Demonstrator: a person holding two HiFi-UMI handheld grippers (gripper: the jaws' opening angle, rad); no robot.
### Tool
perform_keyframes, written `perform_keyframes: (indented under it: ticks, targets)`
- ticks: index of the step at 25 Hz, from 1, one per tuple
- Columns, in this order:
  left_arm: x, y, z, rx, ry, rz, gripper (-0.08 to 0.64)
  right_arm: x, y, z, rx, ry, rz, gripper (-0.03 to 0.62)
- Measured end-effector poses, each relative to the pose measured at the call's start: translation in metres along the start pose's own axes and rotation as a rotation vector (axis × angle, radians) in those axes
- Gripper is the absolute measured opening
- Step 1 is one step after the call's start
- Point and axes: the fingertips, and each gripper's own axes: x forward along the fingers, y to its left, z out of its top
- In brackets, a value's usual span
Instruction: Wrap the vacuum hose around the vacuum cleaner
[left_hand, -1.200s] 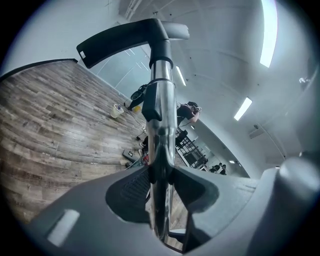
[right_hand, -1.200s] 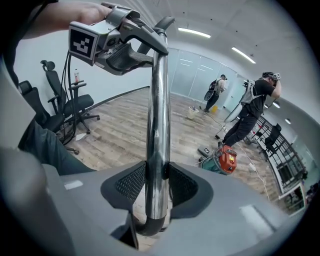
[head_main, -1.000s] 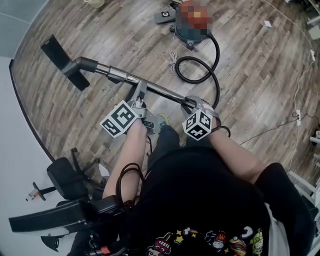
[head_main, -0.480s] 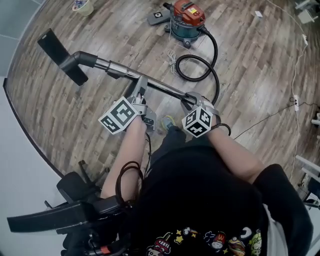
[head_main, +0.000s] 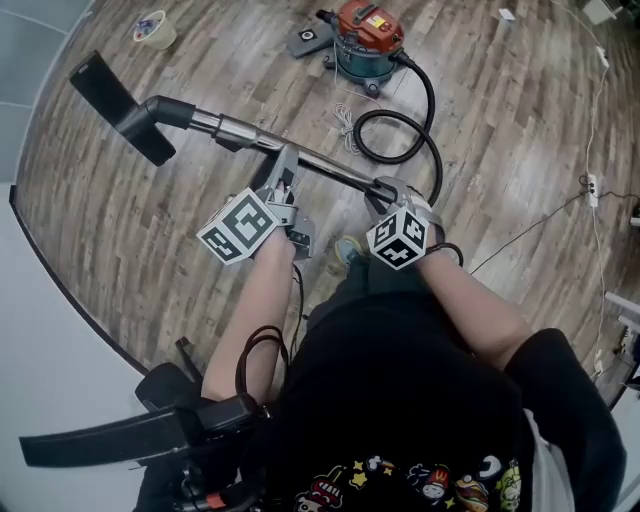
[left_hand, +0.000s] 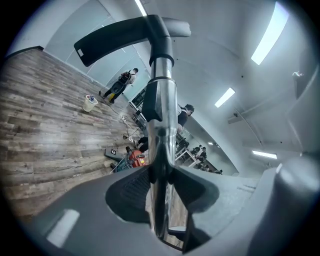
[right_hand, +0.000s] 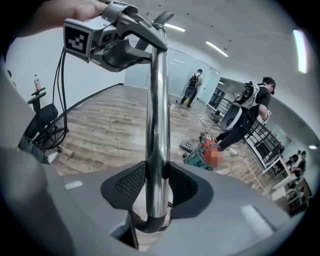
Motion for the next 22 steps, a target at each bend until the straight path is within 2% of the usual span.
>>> perform_keyframes:
  ticks: [13,22]
  targets:
    - [0.057,0.006,0.026,0.035,0.057,-0.015,0.155,0.033,-0.036,0.017,0.062,0.007,-0.014,0.170]
    - [0.117,0.006,0.045,0.055,0.092,-0.002,0.155,0.061,-0.080,0.024,0.104,-0.002,-0.001,0.170]
